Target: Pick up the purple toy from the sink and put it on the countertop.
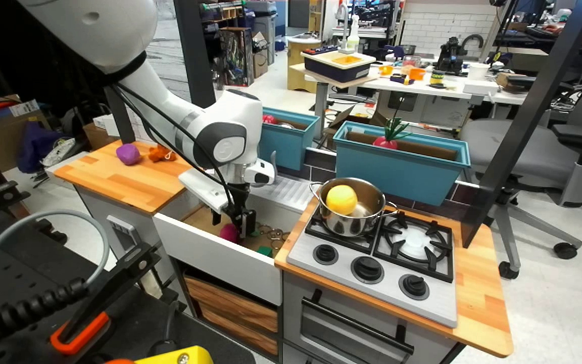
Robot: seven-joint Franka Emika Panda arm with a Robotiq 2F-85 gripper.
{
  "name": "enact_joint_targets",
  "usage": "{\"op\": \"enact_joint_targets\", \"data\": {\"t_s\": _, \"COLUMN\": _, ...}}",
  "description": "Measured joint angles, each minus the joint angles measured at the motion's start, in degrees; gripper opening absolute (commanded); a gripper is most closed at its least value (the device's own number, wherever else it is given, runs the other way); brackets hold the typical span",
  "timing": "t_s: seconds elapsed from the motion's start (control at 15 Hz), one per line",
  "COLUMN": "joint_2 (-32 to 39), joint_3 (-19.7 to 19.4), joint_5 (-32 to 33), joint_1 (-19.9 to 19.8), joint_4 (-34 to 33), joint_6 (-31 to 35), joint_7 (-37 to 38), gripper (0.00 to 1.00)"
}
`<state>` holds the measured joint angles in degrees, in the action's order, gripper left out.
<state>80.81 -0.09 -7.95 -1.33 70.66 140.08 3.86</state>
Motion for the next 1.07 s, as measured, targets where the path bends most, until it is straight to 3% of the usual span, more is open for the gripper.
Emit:
{"op": "enact_joint_targets", "data": {"t_s": 0.4, "joint_2": 3.73, "joint_3": -2.17, "joint_5": 0.89, "joint_1": 0.60, "joint_4": -6.45, "joint_6": -3.37, "joint_7": 3.39, "gripper": 0.19}}
{"op": "enact_joint_targets", "data": {"t_s": 0.6, "joint_2": 3.01, "joint_3": -1.91, "joint_5": 0.89, "joint_1": 0.91, "joint_4": -6.96, "joint_6": -2.64, "joint_7": 2.79, "gripper": 0.02}}
{"op": "enact_joint_targets", "data": {"t_s": 0.8, "joint_2": 0.35, "joint_3": -0.67, "joint_5": 0.89, "joint_1": 1.44, "joint_4": -4.95, "joint_6": -1.32, "joint_7": 1.77, "gripper": 0.02}}
{"op": "enact_joint_targets", "data": {"t_s": 1.07, "joint_2": -5.23, "joint_3": 0.87, "joint_5": 0.55, "joint_1": 1.72, "joint_4": 2.89, "joint_6": 0.38, "joint_7": 1.97, "gripper": 0.04}}
